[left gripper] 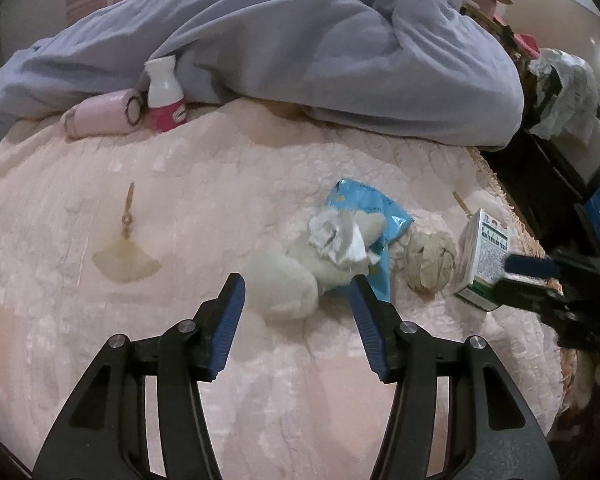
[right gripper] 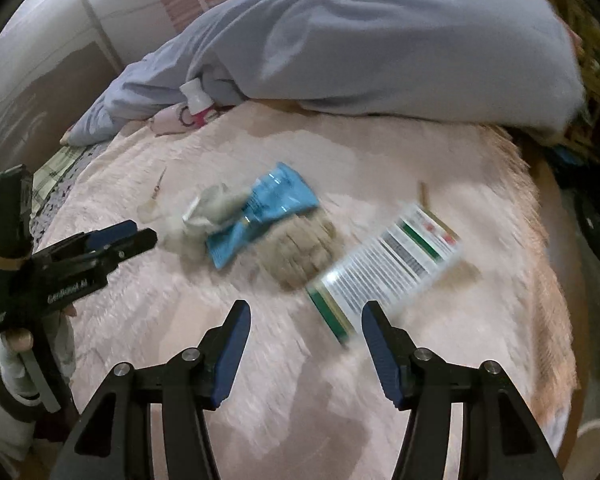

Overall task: Collect trash
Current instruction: 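Return both grippers over the remaining trash on the bed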

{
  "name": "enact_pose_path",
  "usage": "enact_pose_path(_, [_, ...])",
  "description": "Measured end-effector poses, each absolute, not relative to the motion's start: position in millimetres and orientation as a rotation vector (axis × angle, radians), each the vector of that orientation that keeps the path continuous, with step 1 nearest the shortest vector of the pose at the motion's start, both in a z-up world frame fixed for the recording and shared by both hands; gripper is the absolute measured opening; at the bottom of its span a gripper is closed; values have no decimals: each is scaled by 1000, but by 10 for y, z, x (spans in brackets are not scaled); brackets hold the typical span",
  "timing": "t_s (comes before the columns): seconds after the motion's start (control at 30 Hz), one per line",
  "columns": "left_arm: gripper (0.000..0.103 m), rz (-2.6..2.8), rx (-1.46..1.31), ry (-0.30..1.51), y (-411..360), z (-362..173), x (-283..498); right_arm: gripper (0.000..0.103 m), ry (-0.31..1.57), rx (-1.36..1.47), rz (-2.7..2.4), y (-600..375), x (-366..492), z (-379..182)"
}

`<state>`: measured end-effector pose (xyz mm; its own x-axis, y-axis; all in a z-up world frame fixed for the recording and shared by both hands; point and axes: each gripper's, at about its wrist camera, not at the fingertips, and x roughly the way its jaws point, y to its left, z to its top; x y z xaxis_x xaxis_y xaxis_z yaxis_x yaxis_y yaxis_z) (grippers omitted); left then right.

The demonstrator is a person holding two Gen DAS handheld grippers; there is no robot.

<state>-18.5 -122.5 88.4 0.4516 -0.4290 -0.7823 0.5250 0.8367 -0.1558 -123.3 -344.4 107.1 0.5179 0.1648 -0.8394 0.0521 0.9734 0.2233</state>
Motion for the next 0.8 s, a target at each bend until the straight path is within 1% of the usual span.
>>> enact_pose_path(0.27, [58,-663,178,935,-1330,828,46,56,1065,142,81,-3288,-632,888])
enact_pose_path(0.33, [58,-696,193,943,-1355,794,74,60,1079,125,80,-3264,-545,822])
enact_pose_path(0.4, [59,-731,211,963,-1389,742,91,63,1095,110,80,-3248,-485,755])
enact_pose_path(0.6, [62,-759,281,962,-1495,620,118,63,1132,84,89,-3213,-388,577])
enact_pose_path(0.8, [62,-748,280,959,-1509,595,144,63,1109,98,94,-3255,-393,576])
